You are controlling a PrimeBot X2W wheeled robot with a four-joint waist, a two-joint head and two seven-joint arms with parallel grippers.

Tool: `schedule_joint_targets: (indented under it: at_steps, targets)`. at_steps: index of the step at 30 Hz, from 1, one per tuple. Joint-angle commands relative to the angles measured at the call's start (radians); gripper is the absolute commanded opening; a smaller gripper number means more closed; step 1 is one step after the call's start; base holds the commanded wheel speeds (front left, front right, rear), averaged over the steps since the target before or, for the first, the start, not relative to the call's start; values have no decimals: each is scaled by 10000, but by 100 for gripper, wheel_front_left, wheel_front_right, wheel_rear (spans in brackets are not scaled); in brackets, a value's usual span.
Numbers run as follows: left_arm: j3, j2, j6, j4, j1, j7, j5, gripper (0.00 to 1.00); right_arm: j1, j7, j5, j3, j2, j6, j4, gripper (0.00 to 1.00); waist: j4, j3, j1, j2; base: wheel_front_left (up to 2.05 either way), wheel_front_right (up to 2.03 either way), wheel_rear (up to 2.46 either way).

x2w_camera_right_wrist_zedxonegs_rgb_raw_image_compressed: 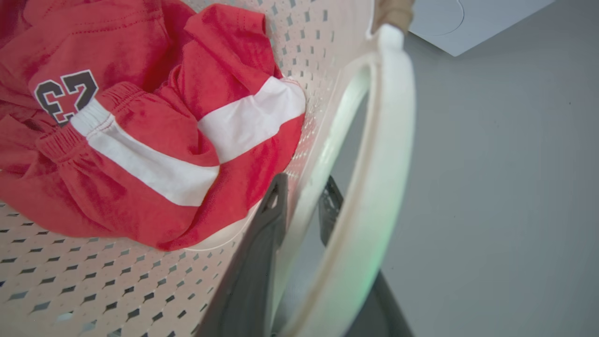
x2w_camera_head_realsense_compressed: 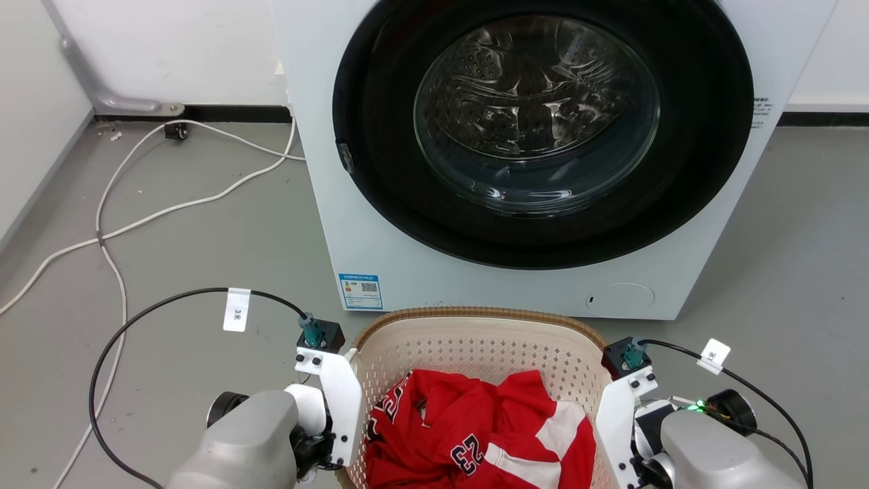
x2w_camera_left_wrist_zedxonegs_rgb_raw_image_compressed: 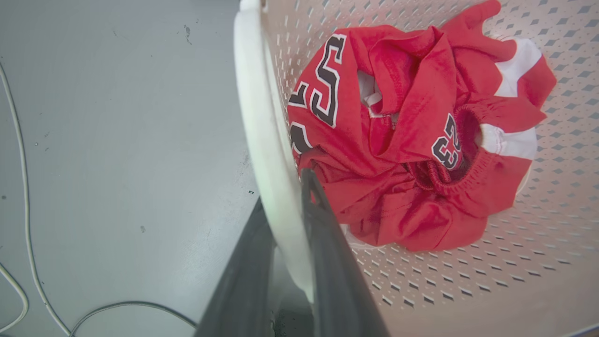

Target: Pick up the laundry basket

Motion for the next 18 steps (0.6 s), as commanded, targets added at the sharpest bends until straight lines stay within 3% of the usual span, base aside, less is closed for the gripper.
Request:
schedule_joint_targets:
  at_steps: [1,18]
  targets:
    - [-29,74,-25,-25,-181,-86,31,0,-110,-47,1,118,9,119,-25,0,2,0,0,-1,0,0,0]
    - [-97,77,-25,-7,-125,-81,-58,0,-115,-120,377,473,-8,119,22,0,-24,-59,0,-1,0,0,0]
